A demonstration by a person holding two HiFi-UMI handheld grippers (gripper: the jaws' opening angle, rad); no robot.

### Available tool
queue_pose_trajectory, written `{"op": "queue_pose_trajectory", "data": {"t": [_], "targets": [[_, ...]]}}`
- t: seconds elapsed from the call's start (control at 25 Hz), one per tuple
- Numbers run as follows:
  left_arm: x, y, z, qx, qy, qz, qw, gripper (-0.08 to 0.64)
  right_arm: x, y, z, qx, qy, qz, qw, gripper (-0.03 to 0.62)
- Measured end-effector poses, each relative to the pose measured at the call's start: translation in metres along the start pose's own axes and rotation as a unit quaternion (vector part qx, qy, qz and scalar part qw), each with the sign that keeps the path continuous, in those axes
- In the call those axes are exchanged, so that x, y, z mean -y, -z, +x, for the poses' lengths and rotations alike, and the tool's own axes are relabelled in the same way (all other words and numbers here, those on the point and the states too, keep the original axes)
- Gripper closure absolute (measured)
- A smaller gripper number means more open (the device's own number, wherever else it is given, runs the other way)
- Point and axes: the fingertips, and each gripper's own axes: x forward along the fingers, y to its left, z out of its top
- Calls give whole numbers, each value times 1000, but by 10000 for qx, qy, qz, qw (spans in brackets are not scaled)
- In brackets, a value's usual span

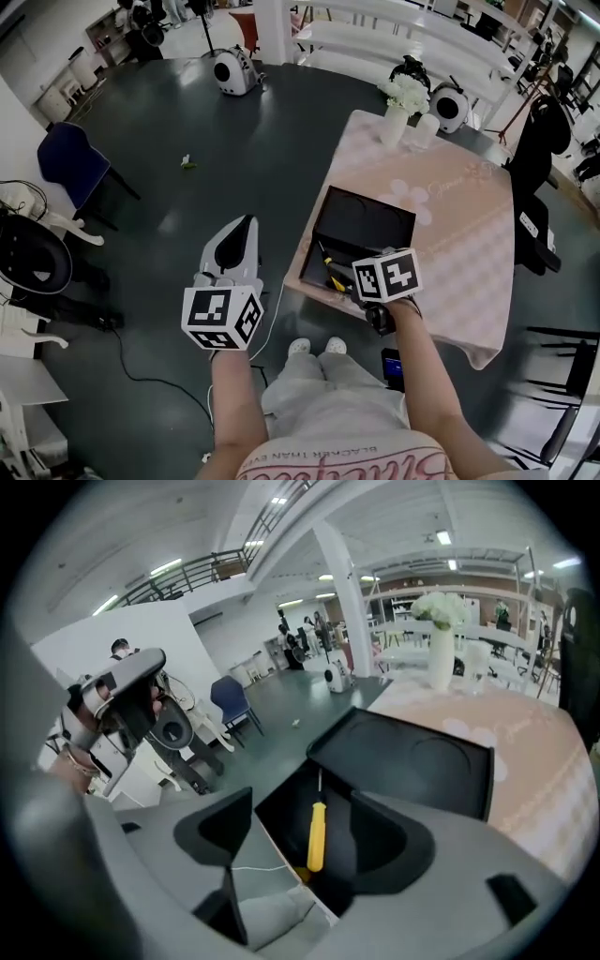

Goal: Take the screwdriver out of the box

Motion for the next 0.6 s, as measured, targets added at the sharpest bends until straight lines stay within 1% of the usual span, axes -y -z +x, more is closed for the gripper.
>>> {"op": "queue_pose_trajectory", "data": {"t": [0.16,0.24,0.36,0.48,0.6], "targets": [[-11,11,7,-165,95,-69,9998,551,2,18,31,-565,-100,198,9982,268],[-18,14,9,-224,114,-123,9996,551,7,25,46,-826,-8,239,9963,295],[-31,19,8,-319,113,-184,9993,551,9,37,66,-1235,151,173,9921,318],[-42,23,9,-378,56,-257,9989,551,10,43,81,-1532,287,138,9877,350],[-51,25,11,-383,-4,-312,9988,551,13,46,96,-1794,465,115,9826,364]]}}
